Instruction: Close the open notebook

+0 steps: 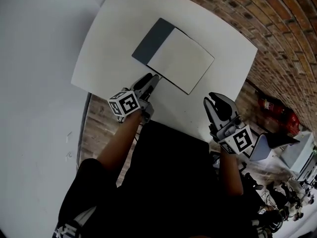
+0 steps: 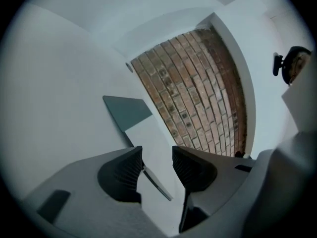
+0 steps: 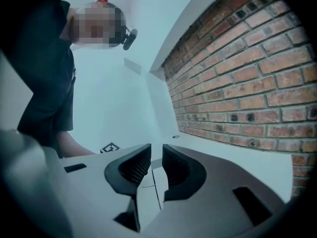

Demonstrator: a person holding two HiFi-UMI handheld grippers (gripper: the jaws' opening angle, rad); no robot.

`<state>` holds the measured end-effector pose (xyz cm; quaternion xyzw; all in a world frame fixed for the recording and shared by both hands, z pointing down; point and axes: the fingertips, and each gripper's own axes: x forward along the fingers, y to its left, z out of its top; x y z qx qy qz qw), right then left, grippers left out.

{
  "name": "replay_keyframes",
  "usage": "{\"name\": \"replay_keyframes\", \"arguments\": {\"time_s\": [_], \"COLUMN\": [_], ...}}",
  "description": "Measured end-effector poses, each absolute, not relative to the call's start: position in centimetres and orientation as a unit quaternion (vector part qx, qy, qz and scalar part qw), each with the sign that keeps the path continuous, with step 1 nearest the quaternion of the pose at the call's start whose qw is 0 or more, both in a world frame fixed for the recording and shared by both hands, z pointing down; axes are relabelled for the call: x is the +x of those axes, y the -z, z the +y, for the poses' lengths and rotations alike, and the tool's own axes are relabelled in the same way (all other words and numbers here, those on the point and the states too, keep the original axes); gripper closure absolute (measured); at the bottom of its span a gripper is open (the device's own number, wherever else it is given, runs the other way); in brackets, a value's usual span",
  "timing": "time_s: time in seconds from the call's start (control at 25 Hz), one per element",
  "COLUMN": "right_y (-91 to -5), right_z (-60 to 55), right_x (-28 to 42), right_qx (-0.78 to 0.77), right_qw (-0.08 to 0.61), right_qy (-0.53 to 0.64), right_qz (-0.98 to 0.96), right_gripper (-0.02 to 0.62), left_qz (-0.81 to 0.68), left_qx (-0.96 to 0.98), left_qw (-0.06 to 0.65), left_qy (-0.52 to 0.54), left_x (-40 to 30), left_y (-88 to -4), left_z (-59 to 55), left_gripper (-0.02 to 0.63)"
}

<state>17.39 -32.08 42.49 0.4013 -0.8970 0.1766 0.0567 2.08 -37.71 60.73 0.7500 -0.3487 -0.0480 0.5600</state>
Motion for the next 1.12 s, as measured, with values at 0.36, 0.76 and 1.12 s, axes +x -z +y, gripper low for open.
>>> {"name": "replay_keyframes", "arguments": {"time_s": [0.36,0.76,1.12], "right_y": [-44.1,-44.8,-45.0], "right_z": [-34.6,-36.1,-36.0], "right_x": [20.3,20.8,20.7], "right_qx": [0.423,0.427,0.427], "right_qw": [0.052,0.043,0.044], "right_qy": [-0.198,-0.208,-0.207], "right_qz": [-0.883,-0.879,-0.879], "right_gripper": [0.531,0.531,0.532], "left_qz": [-0.379,-0.395,-0.399], "left_qx": [0.681,0.656,0.662], "left_qw": [0.624,0.642,0.632], "left_qy": [0.054,0.044,0.046], "left_x": [2.9,2.8,2.4], "left_y": [-62.9,-63.8,-64.1], "left_z": [-39.2,-40.7,-41.1], "left_gripper": [0.391,0.371,0.409]}}
